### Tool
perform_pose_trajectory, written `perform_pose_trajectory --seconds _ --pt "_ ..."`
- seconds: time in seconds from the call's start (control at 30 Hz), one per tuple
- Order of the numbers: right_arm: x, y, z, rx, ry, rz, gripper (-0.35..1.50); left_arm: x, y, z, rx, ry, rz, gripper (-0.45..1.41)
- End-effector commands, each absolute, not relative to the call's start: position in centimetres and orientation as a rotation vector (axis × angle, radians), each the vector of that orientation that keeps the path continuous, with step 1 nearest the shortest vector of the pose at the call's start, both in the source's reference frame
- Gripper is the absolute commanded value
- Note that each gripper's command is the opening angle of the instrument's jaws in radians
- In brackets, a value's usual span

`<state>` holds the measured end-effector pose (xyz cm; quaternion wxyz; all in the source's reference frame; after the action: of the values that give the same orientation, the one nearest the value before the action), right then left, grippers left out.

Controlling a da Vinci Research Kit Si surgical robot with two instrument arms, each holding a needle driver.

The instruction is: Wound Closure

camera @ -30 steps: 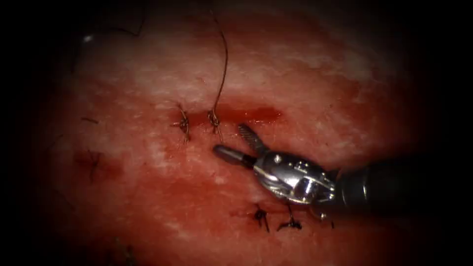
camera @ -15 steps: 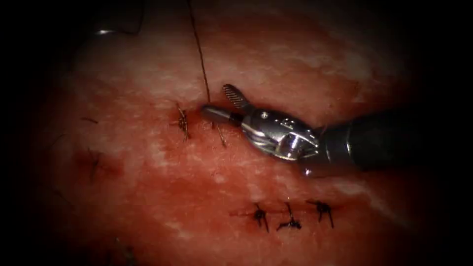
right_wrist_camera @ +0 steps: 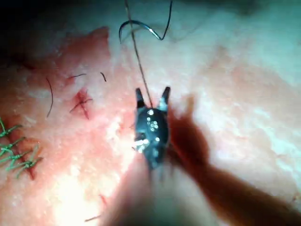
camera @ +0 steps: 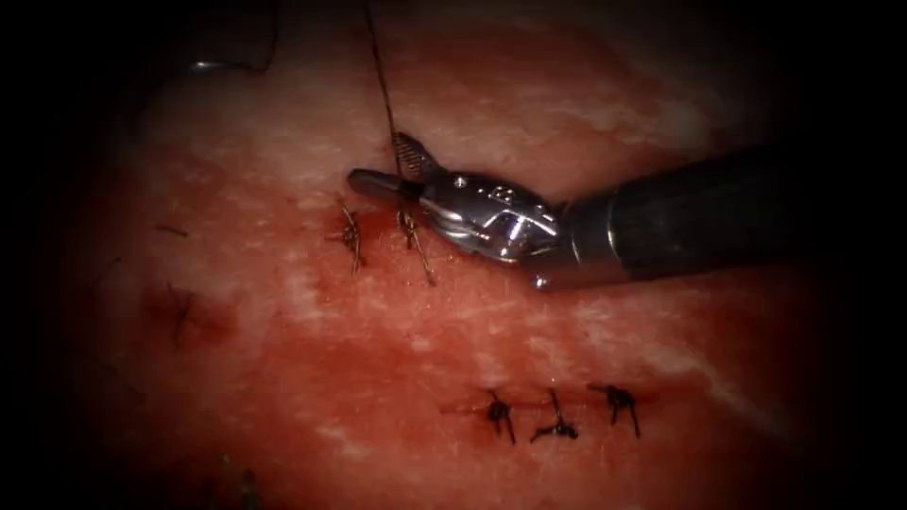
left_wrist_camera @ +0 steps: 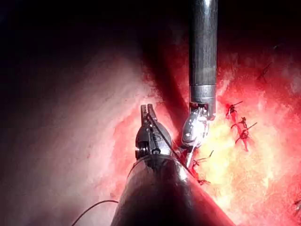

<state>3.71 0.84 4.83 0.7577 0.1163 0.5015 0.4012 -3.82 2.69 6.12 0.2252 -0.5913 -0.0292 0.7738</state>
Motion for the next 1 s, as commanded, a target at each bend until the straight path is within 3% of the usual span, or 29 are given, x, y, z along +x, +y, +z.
perform_pose_trajectory --seconds 0.03,0.4,0.53,0.57,0.6,0.63,0.67,0.7,0.97,1.0 --pt "3.82 0.78 4.90 0.260 1.096 0.870 1.25 -3.90 2.66 6.18 -1.635 -0.083 2.134 -0.45" --pt "4.03 0.76 5.02 0.271 1.092 0.844 1.25 -3.95 2.62 6.15 -1.649 -0.091 2.131 -0.45" --pt "4.05 0.79 5.05 0.262 1.092 0.834 1.15 -3.98 2.57 6.11 -1.654 -0.094 2.130 -0.45" --pt "4.05 0.80 5.06 0.256 1.092 0.830 1.01 -3.98 2.55 6.09 -1.656 -0.095 2.130 -0.45" --pt "4.04 0.80 5.07 0.273 1.106 0.786 0.24 -3.99 2.54 6.08 -1.657 -0.096 2.130 -0.45" --pt "4.04 0.80 5.07 0.273 1.106 0.786 0.24 -3.99 2.54 6.08 -1.657 -0.096 2.130 -0.45" --pt "4.03 0.80 5.07 0.277 1.112 0.766 -0.26 -3.99 2.53 6.07 -1.660 -0.098 2.130 -0.45" --pt "4.02 0.81 5.06 0.269 1.112 0.754 -0.35 -4.00 2.51 6.05 -1.662 -0.099 2.130 -0.45" --pt "3.83 0.92 4.89 0.227 1.133 0.760 -0.35 -4.04 2.45 6.00 -1.670 -0.104 2.128 -0.45" --pt "3.77 0.93 4.86 0.222 1.142 0.766 -0.20 -4.06 2.44 5.99 -1.673 -0.105 2.128 -0.45"
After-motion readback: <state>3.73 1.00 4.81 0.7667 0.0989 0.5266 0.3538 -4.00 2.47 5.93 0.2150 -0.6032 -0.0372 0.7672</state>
